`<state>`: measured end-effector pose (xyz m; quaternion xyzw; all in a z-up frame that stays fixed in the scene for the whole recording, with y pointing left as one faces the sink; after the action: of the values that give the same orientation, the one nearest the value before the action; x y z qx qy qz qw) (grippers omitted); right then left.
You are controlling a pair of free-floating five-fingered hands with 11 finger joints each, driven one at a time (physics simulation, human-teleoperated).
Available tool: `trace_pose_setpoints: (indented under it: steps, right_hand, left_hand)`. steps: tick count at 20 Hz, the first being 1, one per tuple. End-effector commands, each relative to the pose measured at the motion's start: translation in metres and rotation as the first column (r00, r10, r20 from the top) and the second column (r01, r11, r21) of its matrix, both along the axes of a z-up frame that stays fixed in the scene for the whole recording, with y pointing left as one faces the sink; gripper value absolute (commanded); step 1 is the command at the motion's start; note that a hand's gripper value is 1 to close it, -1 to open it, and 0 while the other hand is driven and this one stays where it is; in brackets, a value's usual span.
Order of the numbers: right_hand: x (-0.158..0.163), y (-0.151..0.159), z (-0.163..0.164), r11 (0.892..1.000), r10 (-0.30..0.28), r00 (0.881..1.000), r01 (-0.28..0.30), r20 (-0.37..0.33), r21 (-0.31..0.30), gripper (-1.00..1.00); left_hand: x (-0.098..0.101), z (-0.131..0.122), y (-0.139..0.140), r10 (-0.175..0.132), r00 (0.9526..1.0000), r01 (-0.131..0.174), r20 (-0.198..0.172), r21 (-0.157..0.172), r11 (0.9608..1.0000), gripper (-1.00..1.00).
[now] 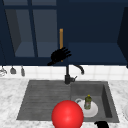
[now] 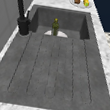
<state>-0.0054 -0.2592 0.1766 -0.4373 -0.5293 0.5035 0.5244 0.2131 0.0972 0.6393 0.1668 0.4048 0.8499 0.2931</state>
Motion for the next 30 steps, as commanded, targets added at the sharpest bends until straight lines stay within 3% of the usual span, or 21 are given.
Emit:
trace_pose_setpoints:
  steps: [1, 3, 6, 8, 11, 12, 17, 18, 19, 20, 22, 23, 24, 25, 26, 30]
  right_hand:
    - [0.0, 0.0, 0.0, 1.0, 0.0, 1.0, 0.0, 0.0, 0.0, 0.0]
    - [0.0, 0.0, 0.0, 1.0, 0.0, 1.0, 0.0, 0.0, 0.0, 0.0]
    - [0.0, 0.0, 0.0, 1.0, 0.0, 1.0, 0.0, 0.0, 0.0, 0.0]
    - [0.0, 0.0, 0.0, 1.0, 0.0, 1.0, 0.0, 0.0, 0.0, 0.0]
    - [0.0, 0.0, 0.0, 1.0, 0.0, 1.0, 0.0, 0.0, 0.0, 0.0]
    - [0.0, 0.0, 0.0, 1.0, 0.0, 1.0, 0.0, 0.0, 0.0, 0.0]
    - [0.0, 0.0, 0.0, 1.0, 0.0, 1.0, 0.0, 0.0, 0.0, 0.0]
    - [0.0, 0.0, 0.0, 1.0, 0.0, 1.0, 0.0, 0.0, 0.0, 0.0]
    - [0.0, 0.0, 0.0, 1.0, 0.0, 1.0, 0.0, 0.0, 0.0, 0.0]
    - [0.0, 0.0, 0.0, 1.0, 0.0, 1.0, 0.0, 0.0, 0.0, 0.0]
    - [0.0, 0.0, 0.0, 1.0, 0.0, 1.0, 0.0, 0.0, 0.0, 0.0]
    - [0.0, 0.0, 0.0, 1.0, 0.0, 1.0, 0.0, 0.0, 0.0, 0.0]
    - [0.0, 0.0, 0.0, 1.0, 0.0, 1.0, 0.0, 0.0, 0.0, 0.0]
    - [0.0, 0.0, 0.0, 1.0, 0.0, 1.0, 0.0, 0.0, 0.0, 0.0]
    - [0.0, 0.0, 0.0, 1.0, 0.0, 1.0, 0.0, 0.0, 0.0, 0.0]
    - [0.0, 0.0, 0.0, 1.0, 0.0, 1.0, 0.0, 0.0, 0.0, 0.0]
  left_hand:
    - [0.005, 0.0, -0.006, 0.003, 0.9953, 0.004, -0.097, 0.071, 0.9975, -1.0]
    - [0.006, 0.003, -0.006, 0.009, 0.9923, 0.001, -0.123, 0.075, 0.9972, -1.0]
    - [0.012, 0.001, -0.005, -0.008, 0.9882, 0.02, -0.153, 0.073, 0.9971, -1.0]
    - [0.011, -0.005, 0.0, -0.061, 0.9911, 0.07, -0.119, 0.075, 0.9947, -1.0]
    - [0.01, -0.006, 0.0, -0.12, 0.9898, 0.126, -0.077, 0.074, 0.9893, -1.0]
    - [0.01, -0.007, -0.001, -0.134, 0.9878, 0.14, -0.08, 0.071, 0.9877, -1.0]
    - [0.01, -0.007, -0.001, -0.158, 0.9844, 0.163, -0.077, 0.064, 0.9846, -1.0]
    - [0.015, -0.007, -0.001, -0.151, 0.9853, 0.156, -0.079, 0.058, 0.986, -1.0]
    - [0.017, -0.007, -0.001, -0.081, 0.9932, 0.084, -0.084, 0.035, 0.9958, -1.0]
    - [0.011, -0.007, -0.003, -0.048, 0.9947, 0.052, -0.091, 0.037, 0.998, -1.0]
    - [0.012, -0.006, -0.002, -0.049, 0.9952, 0.052, -0.085, 0.035, 0.998, -1.0]
    - [0.014, -0.002, 0.002, -0.067, 0.994, 0.07, -0.087, 0.035, 0.9969, -1.0]
    - [0.012, -0.002, 0.0, -0.071, 0.9953, 0.076, -0.066, 0.075, 0.9943, -1.0]
    - [0.009, 0.01, -0.002, -0.074, 0.9959, 0.08, -0.052, 0.126, 0.9888, -1.0]
    - [0.01, 0.007, -0.001, -0.072, 0.9962, 0.079, -0.049, 0.151, 0.9854, -1.0]
    - [0.006, 0.012, -0.001, -0.082, 0.9955, 0.089, -0.048, 0.176, 0.9803, -1.0]
